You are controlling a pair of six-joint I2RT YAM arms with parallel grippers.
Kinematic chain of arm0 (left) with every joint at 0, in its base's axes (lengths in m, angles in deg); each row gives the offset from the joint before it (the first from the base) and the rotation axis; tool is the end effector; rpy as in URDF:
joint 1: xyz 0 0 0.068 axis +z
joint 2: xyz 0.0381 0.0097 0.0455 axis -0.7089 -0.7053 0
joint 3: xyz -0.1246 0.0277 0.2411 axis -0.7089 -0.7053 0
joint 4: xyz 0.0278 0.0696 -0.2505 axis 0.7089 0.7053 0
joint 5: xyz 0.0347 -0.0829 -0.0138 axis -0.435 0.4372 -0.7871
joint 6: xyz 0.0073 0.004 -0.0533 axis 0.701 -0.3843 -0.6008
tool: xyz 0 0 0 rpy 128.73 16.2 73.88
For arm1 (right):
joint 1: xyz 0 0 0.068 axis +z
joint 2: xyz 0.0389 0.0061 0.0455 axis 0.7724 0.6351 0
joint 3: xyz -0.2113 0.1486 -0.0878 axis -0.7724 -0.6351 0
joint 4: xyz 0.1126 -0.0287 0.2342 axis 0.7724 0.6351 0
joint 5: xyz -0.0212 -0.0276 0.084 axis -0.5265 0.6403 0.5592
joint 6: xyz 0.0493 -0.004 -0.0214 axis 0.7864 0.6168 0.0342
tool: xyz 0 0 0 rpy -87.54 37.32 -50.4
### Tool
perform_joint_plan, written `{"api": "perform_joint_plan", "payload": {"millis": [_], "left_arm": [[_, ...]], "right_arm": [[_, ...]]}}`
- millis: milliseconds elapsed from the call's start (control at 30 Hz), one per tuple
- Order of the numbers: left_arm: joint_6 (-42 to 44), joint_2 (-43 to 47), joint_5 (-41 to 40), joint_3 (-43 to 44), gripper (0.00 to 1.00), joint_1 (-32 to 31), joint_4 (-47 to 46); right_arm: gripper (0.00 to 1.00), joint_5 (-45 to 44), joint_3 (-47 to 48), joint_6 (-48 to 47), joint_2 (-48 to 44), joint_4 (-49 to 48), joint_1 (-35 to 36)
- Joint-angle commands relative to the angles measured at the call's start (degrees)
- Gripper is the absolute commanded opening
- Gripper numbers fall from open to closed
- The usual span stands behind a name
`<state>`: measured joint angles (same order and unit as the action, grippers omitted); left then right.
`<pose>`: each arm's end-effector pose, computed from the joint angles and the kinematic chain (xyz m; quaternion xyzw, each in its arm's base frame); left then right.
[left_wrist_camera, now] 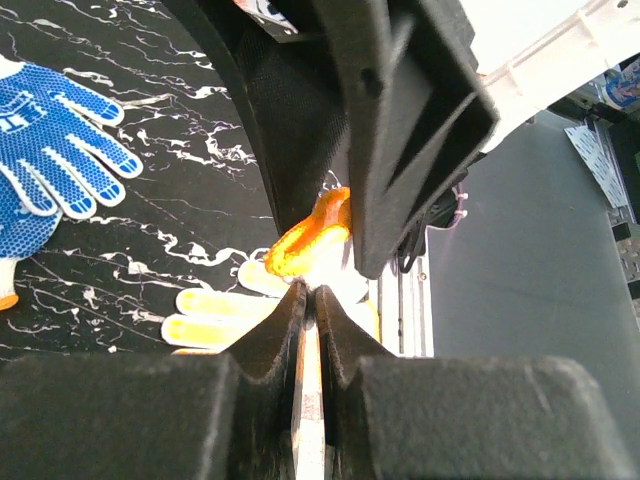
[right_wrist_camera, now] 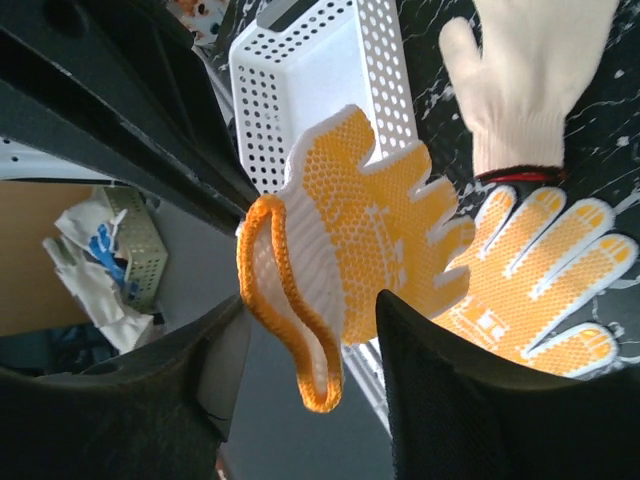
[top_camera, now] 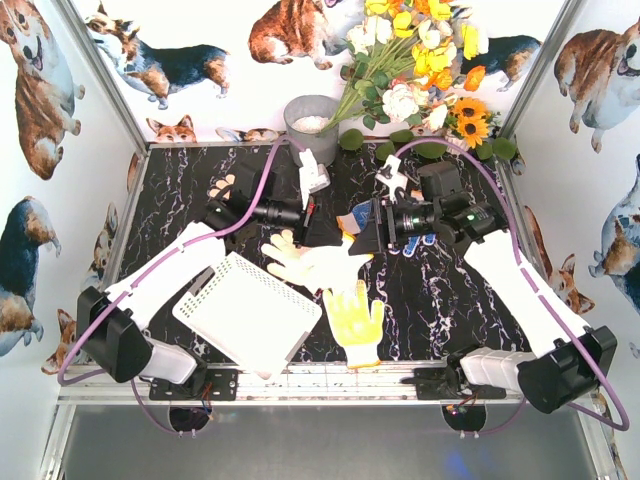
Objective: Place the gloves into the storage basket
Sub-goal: Pick up the glove from the center of the board, then turn over the glove.
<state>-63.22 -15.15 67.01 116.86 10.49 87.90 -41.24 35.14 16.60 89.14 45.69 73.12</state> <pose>0.2444 -0.2040 0.3570 0.4371 0.6556 -0.5187 0.3317 0.2158 0.1174 0.3549 -0.1742 0.8413 0.4685 0.2057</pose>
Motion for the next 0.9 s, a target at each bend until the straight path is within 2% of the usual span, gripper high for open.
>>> {"api": "perform_joint_plan", "payload": {"millis": [0,33,133,167,200,233,267,300,367,433,500,700,867], "left_arm": [[0.0,0.6,1.8,0.2,0.00,-0.9,-1.9],[0.0,0.4,1.7,0.3,0.00,-1.1,-1.9],[-0.2,0.2,0.0,0.5,0.00,-1.4,-2.2],[-0.6,0.4,-2.2,0.3,0.02,-1.5,-2.6],[-1.1,1.0,-5.6,-0.4,0.14,-1.5,-3.1],[-3.1,2.3,-12.1,-2.4,0.44,-1.6,-5.3],[-5.8,4.1,-18.3,-5.4,0.61,-1.6,-9.3],[-7.1,5.8,-23.0,-7.9,0.71,-1.8,-12.1],[-7.6,9.8,-33.0,-12.6,0.83,-2.8,-16.1],[-6.5,12.8,-44.0,-15.3,0.87,-4.6,-16.7],[-5.4,14.5,-50.9,-16.8,0.88,-6.9,-16.4],[-1.4,15.5,-63.1,-19.2,0.91,-18.1,-19.5],[1.1,11.8,-67.1,-18.5,0.91,-23.9,-25.4]], "right_arm": [[0.48,3.4,-0.9,2.0,-1.6,-4.3,0.9],[0.40,3.4,-1.1,2.2,-1.6,-4.4,1.0],[0.06,2.7,-2.6,4.6,-2.6,-6.3,1.0],[0.00,0.6,-3.7,5.8,-3.2,-7.1,1.0],[0.00,-2.1,-4.9,7.3,-4.1,-7.8,0.9],[0.00,-6.0,-7.1,9.9,-5.2,-9.1,0.9],[0.00,-9.7,-10.0,13.8,-7.2,-10.7,0.7],[0.00,-11.7,-12.1,16.2,-8.1,-12.3,0.1],[0.00,-15.2,-15.2,23.0,-9.2,-15.0,-1.4],[0.00,-18.2,-17.2,30.2,-10.3,-17.9,-2.5],[0.00,-20.1,-18.6,35.8,-11.6,-22.0,-2.6],[0.00,-29.8,-18.9,44.4,-15.5,-23.6,-2.5],[0.00,-35.5,-18.8,49.0,-19.0,-24.2,-2.5]]}}
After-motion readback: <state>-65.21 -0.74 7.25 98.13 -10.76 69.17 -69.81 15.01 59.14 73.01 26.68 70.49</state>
